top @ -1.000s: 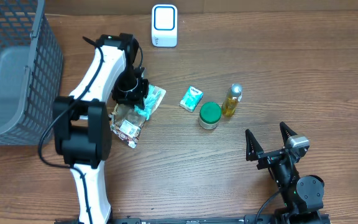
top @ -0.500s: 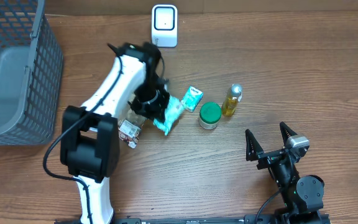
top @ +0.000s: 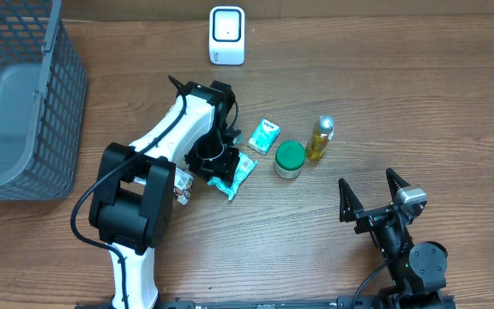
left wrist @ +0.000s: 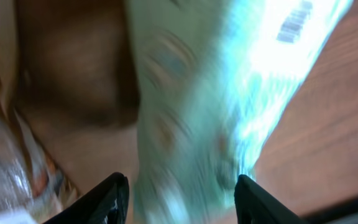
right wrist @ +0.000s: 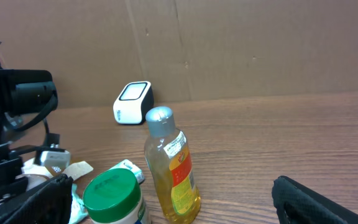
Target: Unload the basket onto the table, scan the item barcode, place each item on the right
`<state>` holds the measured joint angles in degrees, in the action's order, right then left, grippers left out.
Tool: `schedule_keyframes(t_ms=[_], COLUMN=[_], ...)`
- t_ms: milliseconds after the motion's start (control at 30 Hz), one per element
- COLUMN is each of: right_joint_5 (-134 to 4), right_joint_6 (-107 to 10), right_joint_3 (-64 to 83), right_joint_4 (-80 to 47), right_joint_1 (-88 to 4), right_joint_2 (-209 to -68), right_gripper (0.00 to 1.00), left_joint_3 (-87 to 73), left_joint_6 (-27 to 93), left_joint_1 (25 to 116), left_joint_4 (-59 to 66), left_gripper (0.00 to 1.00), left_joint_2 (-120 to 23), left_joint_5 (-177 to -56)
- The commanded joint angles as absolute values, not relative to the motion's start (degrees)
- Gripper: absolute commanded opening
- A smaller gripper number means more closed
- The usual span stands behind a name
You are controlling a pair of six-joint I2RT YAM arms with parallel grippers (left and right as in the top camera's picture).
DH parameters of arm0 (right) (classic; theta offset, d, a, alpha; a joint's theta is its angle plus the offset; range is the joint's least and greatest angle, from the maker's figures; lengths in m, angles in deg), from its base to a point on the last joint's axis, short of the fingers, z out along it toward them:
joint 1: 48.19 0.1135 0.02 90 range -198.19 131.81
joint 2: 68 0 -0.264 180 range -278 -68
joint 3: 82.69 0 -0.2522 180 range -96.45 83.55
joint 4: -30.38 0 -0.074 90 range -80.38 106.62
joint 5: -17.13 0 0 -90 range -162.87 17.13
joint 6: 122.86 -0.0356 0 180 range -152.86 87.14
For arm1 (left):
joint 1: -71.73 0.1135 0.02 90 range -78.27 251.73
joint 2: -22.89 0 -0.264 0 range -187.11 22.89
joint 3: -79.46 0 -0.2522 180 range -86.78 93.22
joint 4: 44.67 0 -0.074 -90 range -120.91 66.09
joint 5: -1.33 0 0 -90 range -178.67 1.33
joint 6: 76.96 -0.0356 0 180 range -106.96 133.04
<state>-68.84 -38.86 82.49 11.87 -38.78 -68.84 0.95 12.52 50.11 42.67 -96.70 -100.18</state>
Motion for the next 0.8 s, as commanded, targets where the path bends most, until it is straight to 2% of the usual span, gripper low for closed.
schedule_keyframes(t_ms=[0, 67, 167, 400, 500, 567, 767], right_joint_5=[-69.4, -69.4, -69.4, -69.4, -69.4, -69.4, -69.4], right_joint_6=[-38.6, -38.6, -38.6, -38.6, -38.6, -38.6, -38.6], right_joint_3=[83.1, 83.1, 83.1, 83.1, 83.1, 83.1, 83.1], right_joint_4=[12.0, 12.0, 12.0, 12.0, 12.0, 12.0, 12.0], right_joint_1=[-39.0, -39.0, -38.9, -39.0, -39.0, -38.9, -39.0], right_joint_2=[-68.2, -68.2, -68.2, -68.2, -68.2, -68.2, -68.2], right_gripper=[1.0, 1.0, 1.0, 1.0, 1.0, 1.0, 1.0], left_joint_3=[5.2, 7.8, 11.3, 10.7, 8.7, 7.5, 6.2], left_joint_6=[11.3, 11.6, 11.7, 13.2, 15.7, 17.2, 19.6], left_joint_1=[50.7, 50.7, 50.6, 49.1, 48.7, 48.7, 48.2], left_joint_4=[45.4, 47.7, 49.8, 49.1, 46.4, 44.8, 43.4], left_gripper=[0.54, 0.45, 0.37, 0.44, 0.39, 0.28, 0.27], left_joint_2=[-96.2, -96.1, -96.1, -96.7, -97.1, -97.4, -97.7], left_joint_5=[-100.6, -100.8, -102.4, -103.1, -103.1, -103.1, -98.5])
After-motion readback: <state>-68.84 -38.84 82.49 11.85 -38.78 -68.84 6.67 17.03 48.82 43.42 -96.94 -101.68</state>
